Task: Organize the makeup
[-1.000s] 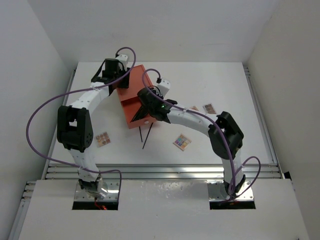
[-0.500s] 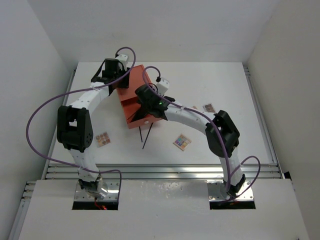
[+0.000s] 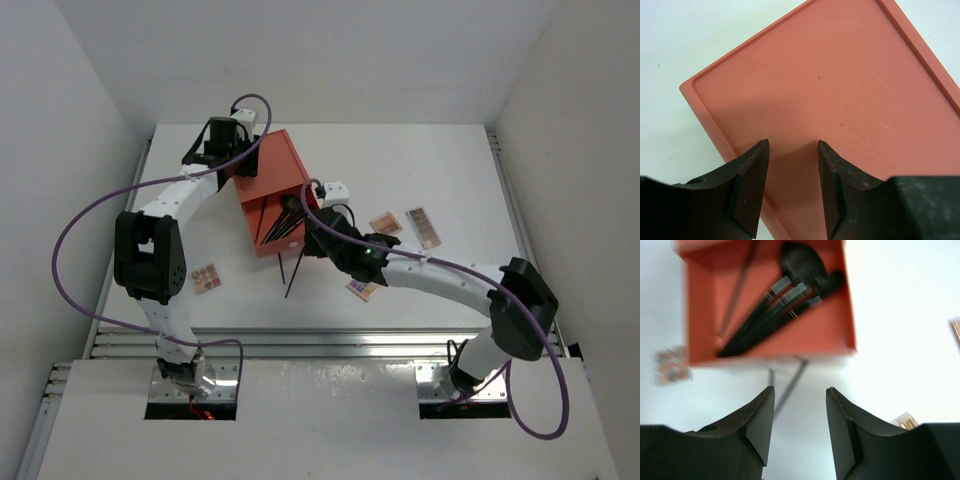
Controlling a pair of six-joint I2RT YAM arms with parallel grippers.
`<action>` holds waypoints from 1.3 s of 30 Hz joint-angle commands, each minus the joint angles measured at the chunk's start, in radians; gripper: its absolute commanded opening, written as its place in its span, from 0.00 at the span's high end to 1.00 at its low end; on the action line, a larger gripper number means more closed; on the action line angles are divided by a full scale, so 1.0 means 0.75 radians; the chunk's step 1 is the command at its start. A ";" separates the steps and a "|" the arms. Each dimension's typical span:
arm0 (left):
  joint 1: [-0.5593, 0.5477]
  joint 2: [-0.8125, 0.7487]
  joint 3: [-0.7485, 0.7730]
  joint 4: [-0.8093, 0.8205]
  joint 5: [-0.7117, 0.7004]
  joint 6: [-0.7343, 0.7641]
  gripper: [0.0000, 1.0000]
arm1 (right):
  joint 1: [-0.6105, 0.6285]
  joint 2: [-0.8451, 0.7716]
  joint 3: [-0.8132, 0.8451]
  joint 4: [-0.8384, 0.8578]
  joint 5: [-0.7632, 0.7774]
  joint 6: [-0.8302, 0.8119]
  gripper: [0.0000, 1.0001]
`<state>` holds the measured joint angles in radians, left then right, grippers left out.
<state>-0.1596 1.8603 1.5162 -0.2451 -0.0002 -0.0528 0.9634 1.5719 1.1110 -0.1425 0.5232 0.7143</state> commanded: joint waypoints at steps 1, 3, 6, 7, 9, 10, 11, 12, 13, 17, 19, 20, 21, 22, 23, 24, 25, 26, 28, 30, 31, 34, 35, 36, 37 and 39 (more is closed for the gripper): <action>0.033 0.003 -0.048 -0.170 -0.012 0.017 0.51 | 0.065 0.009 -0.113 -0.058 0.102 -0.006 0.54; 0.033 0.003 -0.062 -0.170 0.002 0.017 0.51 | 0.086 0.025 -0.133 0.014 0.102 0.013 0.53; 0.033 0.003 -0.062 -0.170 0.002 0.017 0.51 | 0.125 0.101 -0.146 0.082 0.074 0.068 0.51; 0.033 0.003 -0.074 -0.170 0.002 0.017 0.51 | 0.137 0.123 -0.113 0.092 0.065 0.078 0.51; 0.033 0.003 -0.074 -0.170 0.014 0.017 0.51 | 0.155 0.207 -0.085 0.139 0.069 0.078 0.51; 0.033 0.003 -0.089 -0.170 0.015 0.017 0.51 | 0.161 0.238 -0.074 0.155 0.092 0.072 0.52; 0.033 0.003 -0.089 -0.170 0.015 0.017 0.51 | 0.174 0.266 -0.060 0.234 0.118 0.056 0.54; 0.033 0.003 -0.105 -0.170 0.027 0.017 0.51 | 0.174 0.275 -0.054 0.269 0.143 0.040 0.55; 0.033 0.003 -0.105 -0.170 0.027 0.017 0.51 | 0.174 0.307 -0.052 0.341 0.163 0.025 0.55; 0.033 -0.010 -0.134 -0.170 0.027 0.017 0.51 | 0.172 0.387 0.062 0.468 0.225 -0.130 0.55; 0.033 -0.022 -0.134 -0.170 0.027 0.017 0.51 | 0.170 0.426 0.091 0.495 0.262 -0.202 0.55; 0.033 -0.036 -0.148 -0.170 0.027 0.017 0.51 | 0.170 0.432 0.095 0.509 0.266 -0.220 0.55; 0.033 -0.036 -0.148 -0.170 0.027 0.029 0.51 | 0.166 0.450 0.104 0.543 0.274 -0.249 0.55; 0.033 -0.036 -0.160 -0.170 0.027 0.030 0.51 | 0.157 0.455 0.110 0.546 0.282 -0.255 0.56; 0.033 -0.048 -0.160 -0.170 0.027 0.030 0.51 | 0.157 0.463 0.116 0.546 0.288 -0.259 0.57; 0.033 -0.048 -0.160 -0.170 0.027 0.030 0.51 | 0.151 0.471 0.132 0.548 0.292 -0.267 0.57; 0.033 -0.048 -0.172 -0.158 0.027 0.030 0.51 | 0.141 0.489 0.140 0.538 0.307 -0.271 0.57; 0.033 -0.061 -0.173 -0.158 0.027 0.030 0.51 | 0.139 0.496 0.149 0.536 0.307 -0.271 0.57; 0.033 -0.061 -0.187 -0.158 0.027 0.042 0.51 | 0.112 0.532 0.196 0.489 0.296 -0.263 0.57; 0.033 -0.061 -0.199 -0.158 0.027 0.054 0.51 | 0.104 0.543 0.226 0.468 0.294 -0.247 0.57; 0.033 -0.061 -0.199 -0.158 0.027 0.054 0.51 | 0.100 0.545 0.224 0.460 0.294 -0.247 0.57; 0.033 -0.073 -0.199 -0.146 0.027 0.054 0.51 | 0.125 0.512 0.169 0.411 0.288 -0.155 0.59; 0.033 -0.073 -0.199 -0.146 0.027 0.054 0.51 | 0.131 0.504 0.161 0.391 0.313 -0.082 0.59; 0.033 -0.073 -0.199 -0.146 0.027 0.054 0.51 | 0.137 0.498 0.157 0.358 0.337 0.010 0.59; 0.033 -0.061 -0.199 -0.146 0.027 0.054 0.51 | 0.153 0.498 0.167 0.210 0.422 0.068 0.55; 0.033 -0.061 -0.199 -0.146 0.039 0.054 0.51 | 0.166 0.510 0.189 0.007 0.452 0.252 0.51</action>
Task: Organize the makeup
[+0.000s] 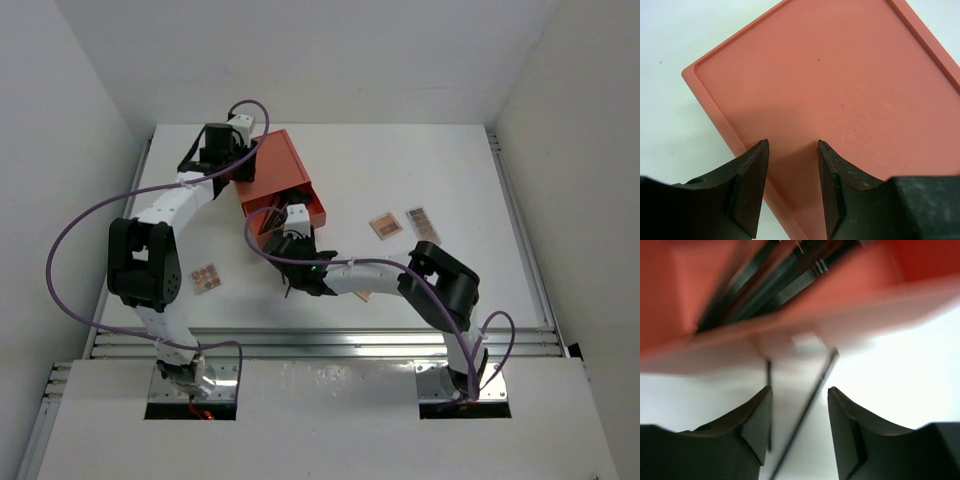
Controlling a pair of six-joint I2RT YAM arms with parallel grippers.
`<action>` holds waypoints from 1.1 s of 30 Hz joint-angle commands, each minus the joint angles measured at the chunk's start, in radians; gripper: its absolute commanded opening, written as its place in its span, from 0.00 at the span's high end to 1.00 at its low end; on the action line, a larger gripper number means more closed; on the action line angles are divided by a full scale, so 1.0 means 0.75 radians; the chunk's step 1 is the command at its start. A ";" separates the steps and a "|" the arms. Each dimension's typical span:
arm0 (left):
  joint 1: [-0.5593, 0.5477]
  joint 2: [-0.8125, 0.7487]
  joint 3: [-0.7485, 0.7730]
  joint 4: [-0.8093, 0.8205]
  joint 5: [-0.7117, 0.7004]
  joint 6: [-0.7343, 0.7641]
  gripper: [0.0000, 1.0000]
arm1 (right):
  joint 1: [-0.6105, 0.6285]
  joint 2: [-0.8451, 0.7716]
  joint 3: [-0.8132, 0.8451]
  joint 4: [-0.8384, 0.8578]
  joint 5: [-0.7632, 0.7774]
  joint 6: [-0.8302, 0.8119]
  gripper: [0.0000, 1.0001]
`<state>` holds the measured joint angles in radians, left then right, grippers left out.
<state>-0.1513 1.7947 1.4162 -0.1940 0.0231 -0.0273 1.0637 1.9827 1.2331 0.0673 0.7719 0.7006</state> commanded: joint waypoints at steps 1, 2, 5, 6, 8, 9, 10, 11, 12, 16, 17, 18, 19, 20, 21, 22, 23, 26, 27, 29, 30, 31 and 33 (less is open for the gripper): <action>0.022 0.027 -0.066 -0.214 0.008 0.020 0.51 | 0.032 -0.006 0.073 -0.375 0.100 0.368 0.49; 0.022 0.027 -0.066 -0.214 0.008 0.020 0.51 | 0.032 0.009 0.084 -0.427 0.094 0.417 0.49; 0.022 0.027 -0.066 -0.214 0.008 0.020 0.51 | 0.026 0.070 0.129 -0.466 0.083 0.473 0.48; 0.022 0.027 -0.066 -0.214 0.008 0.020 0.51 | 0.022 0.079 0.135 -0.470 0.085 0.485 0.48; 0.022 0.027 -0.078 -0.214 0.008 0.020 0.51 | 0.015 0.119 0.162 -0.472 0.065 0.526 0.48; 0.022 0.027 -0.078 -0.214 0.008 0.020 0.51 | 0.005 0.136 0.168 -0.466 0.033 0.520 0.48; 0.022 0.027 -0.078 -0.214 0.008 0.020 0.51 | 0.005 0.144 0.192 -0.444 0.012 0.478 0.49; 0.022 0.027 -0.078 -0.202 0.008 0.020 0.51 | -0.001 0.164 0.203 -0.442 0.000 0.447 0.49; 0.022 0.027 -0.078 -0.202 0.008 0.020 0.51 | 0.003 0.185 0.215 -0.452 0.012 0.438 0.49; 0.022 0.027 -0.078 -0.202 0.008 0.020 0.51 | -0.005 0.232 0.278 -0.632 0.065 0.547 0.54; 0.022 0.027 -0.078 -0.202 0.008 0.020 0.51 | -0.009 0.244 0.276 -0.624 0.045 0.543 0.55; 0.022 0.027 -0.078 -0.202 0.008 0.020 0.51 | -0.009 0.252 0.278 -0.620 0.036 0.512 0.55; 0.022 0.027 -0.078 -0.202 0.008 0.020 0.51 | -0.011 0.261 0.280 -0.617 0.024 0.500 0.55; 0.034 0.027 -0.078 -0.202 0.008 0.020 0.51 | -0.007 0.281 0.291 -0.676 0.022 0.512 0.57; 0.034 0.027 -0.078 -0.202 0.008 0.020 0.51 | -0.013 0.285 0.301 -0.705 0.028 0.544 0.59; 0.034 0.027 -0.078 -0.202 0.008 0.020 0.51 | -0.009 0.285 0.301 -0.740 0.034 0.599 0.65; 0.034 0.027 -0.078 -0.202 0.008 0.020 0.51 | -0.011 0.283 0.293 -0.803 0.036 0.659 0.68; 0.046 0.027 -0.078 -0.202 0.020 0.020 0.51 | -0.023 0.259 0.236 -0.945 0.043 0.782 0.78; 0.046 0.027 -0.078 -0.202 0.020 0.020 0.51 | -0.036 0.220 0.211 -0.951 0.026 0.792 0.79; 0.046 0.027 -0.078 -0.202 0.020 0.020 0.51 | -0.062 0.201 0.146 -0.941 0.002 0.800 0.83; 0.058 0.027 -0.078 -0.202 0.033 0.020 0.51 | -0.078 0.163 0.101 -0.916 -0.053 0.786 0.84; 0.059 0.027 -0.078 -0.202 0.033 0.020 0.51 | -0.091 0.154 0.054 -0.906 -0.076 0.768 0.85; 0.059 0.027 -0.078 -0.202 0.033 0.020 0.51 | -0.101 0.106 -0.030 -0.857 -0.119 0.735 0.94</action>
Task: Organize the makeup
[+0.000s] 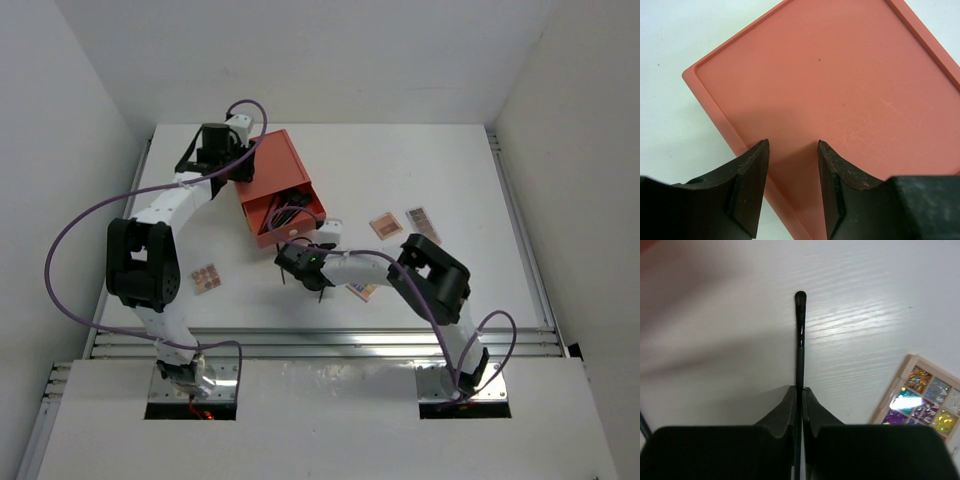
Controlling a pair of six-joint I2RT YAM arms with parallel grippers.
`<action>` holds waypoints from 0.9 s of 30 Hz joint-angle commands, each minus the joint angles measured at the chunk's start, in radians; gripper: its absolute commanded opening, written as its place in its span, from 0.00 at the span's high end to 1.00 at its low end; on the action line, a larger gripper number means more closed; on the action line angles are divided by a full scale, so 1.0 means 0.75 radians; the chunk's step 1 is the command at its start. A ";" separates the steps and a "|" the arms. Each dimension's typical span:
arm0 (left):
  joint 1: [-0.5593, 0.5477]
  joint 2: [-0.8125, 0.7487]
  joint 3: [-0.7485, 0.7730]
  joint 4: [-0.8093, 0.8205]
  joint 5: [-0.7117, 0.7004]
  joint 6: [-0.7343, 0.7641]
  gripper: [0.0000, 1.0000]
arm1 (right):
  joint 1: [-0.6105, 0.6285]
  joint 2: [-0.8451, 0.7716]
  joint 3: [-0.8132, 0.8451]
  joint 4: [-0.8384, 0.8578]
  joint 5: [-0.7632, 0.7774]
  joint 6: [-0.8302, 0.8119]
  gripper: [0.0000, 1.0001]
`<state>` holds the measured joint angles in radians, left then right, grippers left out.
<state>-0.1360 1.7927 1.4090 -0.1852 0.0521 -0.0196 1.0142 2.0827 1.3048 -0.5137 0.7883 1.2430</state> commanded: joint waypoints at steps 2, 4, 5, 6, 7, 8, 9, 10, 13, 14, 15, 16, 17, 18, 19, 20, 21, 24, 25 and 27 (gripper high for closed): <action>0.038 0.029 -0.069 -0.213 -0.006 0.010 0.51 | -0.049 -0.103 -0.232 -0.045 -0.159 0.028 1.00; 0.038 0.029 -0.069 -0.213 -0.006 0.010 0.51 | -0.053 -0.185 -0.367 0.006 -0.151 0.036 1.00; 0.038 0.029 -0.069 -0.213 -0.006 0.010 0.51 | -0.055 -0.206 -0.398 0.040 -0.143 0.030 1.00; 0.038 0.029 -0.069 -0.213 -0.006 0.010 0.51 | -0.055 -0.224 -0.455 0.065 -0.135 0.016 1.00; 0.038 0.029 -0.069 -0.213 -0.006 0.010 0.51 | -0.055 -0.291 -0.504 0.098 -0.135 -0.015 1.00; 0.038 0.029 -0.069 -0.213 -0.006 0.010 0.51 | -0.051 -0.314 -0.525 0.217 -0.131 -0.151 1.00; 0.038 0.029 -0.069 -0.213 -0.006 0.010 0.51 | -0.053 -0.341 -0.555 0.259 -0.133 -0.186 1.00; 0.038 0.029 -0.069 -0.213 -0.006 0.010 0.51 | -0.053 -0.396 -0.578 0.292 -0.125 -0.215 1.00; 0.038 0.029 -0.069 -0.213 -0.006 0.010 0.51 | -0.082 -0.539 -0.609 0.471 -0.080 -0.281 1.00; 0.038 0.029 -0.069 -0.213 -0.006 0.010 0.51 | -0.108 -0.592 -0.619 0.533 -0.047 -0.336 1.00; 0.038 0.029 -0.069 -0.213 -0.006 0.010 0.51 | -0.115 -0.643 -0.617 0.604 -0.035 -0.358 1.00; 0.038 0.029 -0.069 -0.213 -0.006 0.010 0.51 | -0.123 -0.668 -0.615 0.642 -0.026 -0.446 1.00; 0.038 0.029 -0.069 -0.213 -0.006 0.010 0.51 | -0.141 -0.723 -0.595 0.674 -0.026 -0.475 1.00; 0.050 0.029 -0.069 -0.213 -0.006 0.010 0.51 | -0.147 -0.734 -0.580 0.750 -0.024 -0.491 1.00; 0.050 0.017 -0.069 -0.213 -0.006 0.010 0.51 | -0.156 -0.750 -0.550 0.764 -0.022 -0.542 1.00; 0.050 0.017 -0.069 -0.213 -0.006 0.010 0.51 | -0.152 -0.770 -0.513 0.773 -0.006 -0.545 1.00; 0.050 0.017 -0.069 -0.213 -0.006 0.010 0.51 | -0.150 -0.787 -0.468 0.797 0.006 -0.547 1.00; 0.050 0.017 -0.069 -0.213 -0.006 0.010 0.51 | -0.148 -0.783 -0.396 0.883 0.013 -0.514 1.00; 0.050 0.017 -0.081 -0.213 -0.006 0.010 0.51 | -0.150 -0.752 -0.345 0.908 0.000 -0.506 1.00; 0.050 0.017 -0.081 -0.213 -0.006 0.010 0.51 | -0.145 -0.640 -0.241 0.981 -0.051 -0.488 1.00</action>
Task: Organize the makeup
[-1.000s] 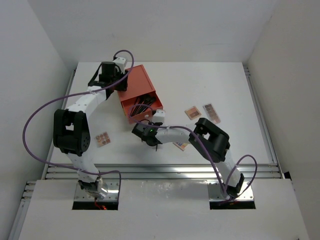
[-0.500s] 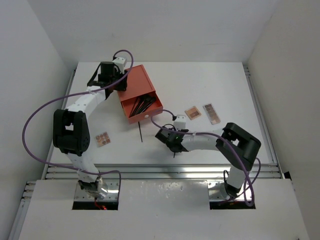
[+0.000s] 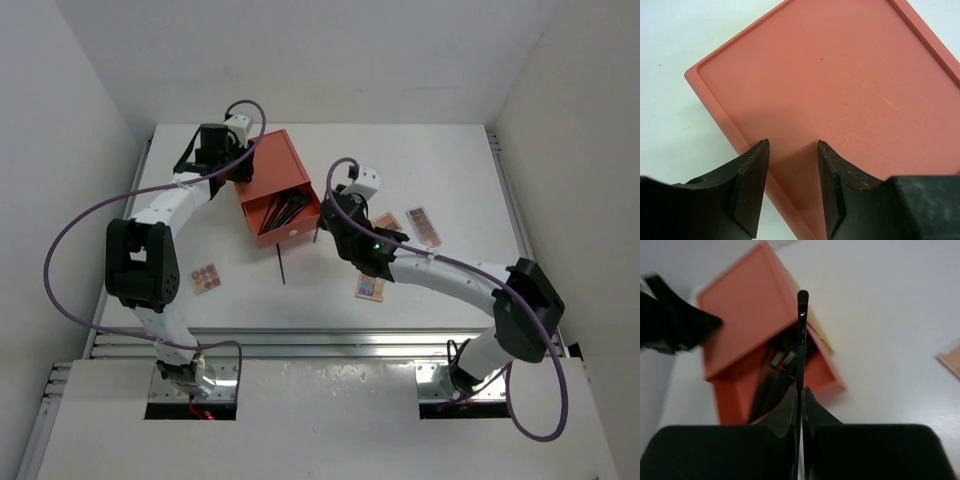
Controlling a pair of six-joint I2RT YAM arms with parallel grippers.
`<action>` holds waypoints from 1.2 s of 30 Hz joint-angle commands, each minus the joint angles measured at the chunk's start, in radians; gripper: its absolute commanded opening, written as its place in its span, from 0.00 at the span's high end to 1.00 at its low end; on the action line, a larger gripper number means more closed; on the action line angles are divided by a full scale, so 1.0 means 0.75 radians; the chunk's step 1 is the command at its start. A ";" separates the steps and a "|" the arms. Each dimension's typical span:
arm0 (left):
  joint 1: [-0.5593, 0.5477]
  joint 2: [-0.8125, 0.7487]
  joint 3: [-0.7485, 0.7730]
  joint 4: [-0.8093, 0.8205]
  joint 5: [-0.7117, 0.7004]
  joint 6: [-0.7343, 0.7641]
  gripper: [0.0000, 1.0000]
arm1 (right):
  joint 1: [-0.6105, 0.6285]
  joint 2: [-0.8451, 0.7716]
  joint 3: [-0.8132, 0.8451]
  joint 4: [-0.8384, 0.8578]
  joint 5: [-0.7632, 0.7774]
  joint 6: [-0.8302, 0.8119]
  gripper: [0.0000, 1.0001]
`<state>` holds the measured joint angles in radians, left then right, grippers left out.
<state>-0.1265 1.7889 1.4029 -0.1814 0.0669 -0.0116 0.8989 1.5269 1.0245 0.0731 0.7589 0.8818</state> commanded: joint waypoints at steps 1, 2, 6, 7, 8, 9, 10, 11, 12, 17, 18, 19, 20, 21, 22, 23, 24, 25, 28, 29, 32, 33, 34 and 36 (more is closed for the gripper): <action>0.038 0.022 -0.073 -0.218 -0.026 -0.001 0.51 | 0.012 0.134 0.174 0.199 -0.020 0.031 1.00; 0.038 0.022 -0.073 -0.218 -0.026 -0.001 0.51 | 0.010 0.171 0.290 0.201 -0.024 0.057 1.00; 0.038 0.010 -0.073 -0.218 -0.026 -0.001 0.51 | 0.053 0.404 0.485 0.191 0.068 0.170 1.00; 0.038 0.010 -0.073 -0.218 -0.026 -0.001 0.51 | 0.067 0.465 0.538 0.191 0.125 0.192 1.00; 0.038 0.010 -0.073 -0.218 -0.026 -0.001 0.51 | 0.076 0.514 0.561 0.183 0.168 0.209 1.00; 0.038 0.010 -0.073 -0.218 -0.026 -0.001 0.51 | 0.076 0.533 0.603 0.152 0.178 0.249 1.00; 0.038 -0.002 -0.073 -0.218 -0.026 -0.001 0.51 | 0.076 0.568 0.650 0.132 0.189 0.303 1.00; 0.038 -0.002 -0.073 -0.218 -0.026 -0.001 0.51 | 0.076 0.596 0.669 0.034 0.199 0.331 1.00; 0.038 -0.002 -0.085 -0.218 -0.026 -0.001 0.51 | 0.076 0.607 0.683 0.003 0.205 0.382 1.00; 0.050 -0.002 -0.085 -0.218 -0.026 -0.001 0.51 | 0.076 0.676 0.696 -0.030 0.250 0.459 1.00; 0.050 -0.002 -0.085 -0.218 -0.026 -0.001 0.51 | 0.076 0.684 0.694 -0.036 0.256 0.463 1.00; 0.050 -0.002 -0.085 -0.218 -0.026 -0.001 0.51 | 0.078 0.693 0.690 -0.048 0.256 0.503 1.00; 0.050 -0.002 -0.085 -0.218 -0.026 -0.001 0.51 | 0.076 0.693 0.681 -0.067 0.242 0.532 1.00; 0.062 -0.002 -0.085 -0.218 -0.026 -0.001 0.51 | 0.078 0.685 0.655 -0.065 0.236 0.536 1.00; 0.062 -0.002 -0.085 -0.218 -0.026 -0.001 0.51 | 0.078 0.684 0.645 -0.057 0.224 0.552 0.97; 0.062 -0.002 -0.085 -0.218 -0.026 -0.001 0.51 | 0.078 0.680 0.637 -0.056 0.213 0.559 0.92; 0.062 -0.002 -0.085 -0.218 -0.026 0.011 0.51 | 0.078 0.678 0.624 -0.054 0.209 0.553 0.84; 0.062 -0.002 -0.085 -0.218 -0.026 0.011 0.51 | 0.074 0.680 0.622 -0.052 0.201 0.544 0.64; 0.074 -0.002 -0.085 -0.218 -0.014 0.011 0.51 | 0.061 0.680 0.649 0.004 0.144 0.367 0.46; 0.075 -0.002 -0.085 -0.218 -0.014 0.011 0.51 | 0.065 0.676 0.663 0.062 0.099 0.235 0.43; 0.075 0.010 -0.085 -0.218 -0.014 0.011 0.51 | 0.082 0.666 0.669 0.219 0.035 -0.085 0.38; 0.075 0.010 -0.085 -0.218 -0.014 0.011 0.51 | 0.096 0.652 0.667 0.323 -0.025 -0.254 0.37; 0.075 0.010 -0.085 -0.218 -0.014 0.011 0.51 | 0.104 0.629 0.661 0.346 -0.054 -0.340 0.37; 0.075 0.010 -0.085 -0.218 -0.001 0.011 0.51 | 0.127 0.560 0.612 0.351 -0.231 -0.570 0.33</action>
<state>-0.1013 1.7706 1.3842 -0.1852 0.0803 -0.0071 0.9592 2.0384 1.4933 0.2028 0.7536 0.7841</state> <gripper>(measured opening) 0.488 0.659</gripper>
